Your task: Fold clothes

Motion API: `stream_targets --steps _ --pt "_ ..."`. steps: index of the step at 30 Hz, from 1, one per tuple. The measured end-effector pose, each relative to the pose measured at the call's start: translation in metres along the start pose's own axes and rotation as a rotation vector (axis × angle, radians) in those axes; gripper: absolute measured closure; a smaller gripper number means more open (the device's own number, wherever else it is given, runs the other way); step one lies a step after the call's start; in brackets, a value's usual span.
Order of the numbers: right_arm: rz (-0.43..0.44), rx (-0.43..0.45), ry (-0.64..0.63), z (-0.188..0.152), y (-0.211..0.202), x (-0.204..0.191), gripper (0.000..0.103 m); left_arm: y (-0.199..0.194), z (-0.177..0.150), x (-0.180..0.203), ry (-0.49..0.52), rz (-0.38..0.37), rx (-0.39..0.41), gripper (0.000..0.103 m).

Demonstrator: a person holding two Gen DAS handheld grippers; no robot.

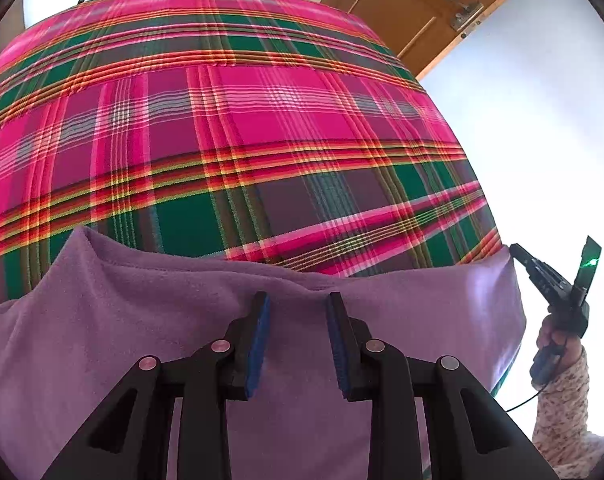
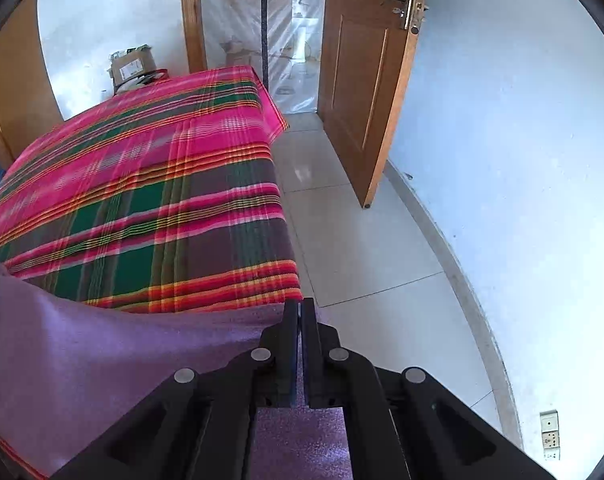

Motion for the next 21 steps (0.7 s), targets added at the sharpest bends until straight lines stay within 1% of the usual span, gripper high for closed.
stream_targets --steps 8,12,14,17,19,21 --pt "-0.092 0.046 -0.062 -0.004 -0.003 -0.019 0.101 -0.004 -0.001 -0.005 -0.014 0.008 0.005 0.073" --pt "-0.138 0.069 -0.093 -0.006 -0.005 -0.029 0.099 -0.017 -0.006 -0.013 -0.033 0.025 0.026 0.073" --pt "-0.156 0.081 -0.108 -0.007 -0.006 -0.034 0.096 -0.027 -0.012 -0.018 -0.048 0.027 0.044 0.073" --pt "-0.073 0.128 -0.138 -0.007 -0.026 -0.062 0.092 -0.043 -0.021 -0.029 -0.077 0.04 0.075 0.073" --pt "0.02 0.136 -0.191 -0.013 -0.037 -0.09 0.092 -0.053 -0.031 -0.038 -0.102 0.05 0.091 0.073" --pt "0.08 0.145 -0.258 -0.021 -0.044 -0.118 0.091 -0.061 -0.042 -0.048 -0.131 0.061 0.102 0.073"
Point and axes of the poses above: each gripper's, at about its wrist camera, not at the fingertips, and y roughly the way its jaws point, x to its right, z to its top, the point moved 6 cm from there along y, roughly the way its jaws point, and after that the axes turned 8 degrees about y, right-handed, at the moved point
